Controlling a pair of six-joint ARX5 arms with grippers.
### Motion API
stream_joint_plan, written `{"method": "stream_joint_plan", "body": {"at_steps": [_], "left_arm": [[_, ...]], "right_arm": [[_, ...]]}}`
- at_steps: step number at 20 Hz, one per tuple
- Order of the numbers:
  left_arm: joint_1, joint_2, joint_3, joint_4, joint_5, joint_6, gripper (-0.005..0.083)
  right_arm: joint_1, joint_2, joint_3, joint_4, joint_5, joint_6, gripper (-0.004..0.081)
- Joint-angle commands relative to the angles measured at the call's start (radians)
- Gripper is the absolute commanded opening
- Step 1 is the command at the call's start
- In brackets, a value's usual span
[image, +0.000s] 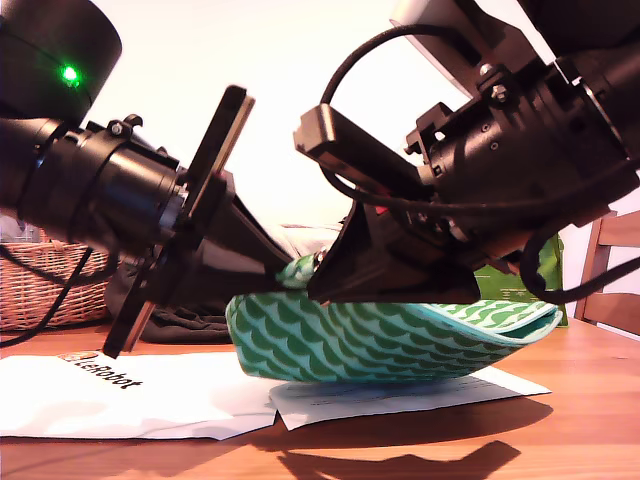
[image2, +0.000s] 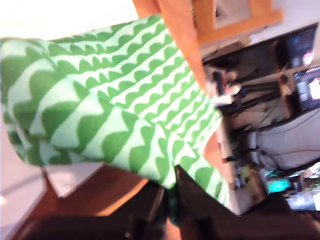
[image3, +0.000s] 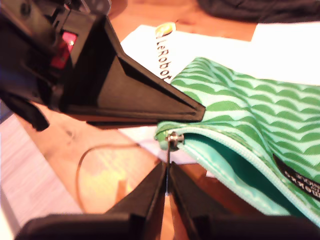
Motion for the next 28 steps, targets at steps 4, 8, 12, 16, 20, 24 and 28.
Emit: {"method": "stream_joint_plan", "body": {"at_steps": [4,8,12,16,20,24,28], "left_arm": [[-0.003,0.005,0.005,-0.014,-0.027,0.232,-0.0016],[-0.003,0.005,0.005,-0.015,-0.045,0.357,-0.0016],[-0.003,0.005,0.005,-0.024,-0.051,0.482,-0.0016],[-0.003,0.005,0.005,-0.037,-0.062,0.612,-0.0016],[-0.003,0.005,0.005,-0.041,-0.068,0.701,-0.0016],[-0.003,0.005,0.005,-0.041,-0.077,0.792,-0.0016],[-0.003,0.005,0.005,-0.042,-0.080,0.823,-0.0016]], "right_arm": [[0.000,-0.005,-0.009,-0.006,-0.082,0.045,-0.0013],[-0.001,-0.012,-0.008,-0.005,-0.139,0.167,-0.0013],[-0.003,-0.013,-0.008,-0.006,-0.168,0.287,-0.0013],[-0.009,-0.013,-0.008,-0.006,-0.214,0.395,-0.0013],[-0.056,-0.013,-0.008,-0.027,-0.253,0.609,-0.0013],[-0.121,-0.013,-0.008,-0.068,-0.341,0.751,-0.0013],[-0.168,-0.013,-0.008,-0.066,-0.411,0.822,-0.0013]]}}
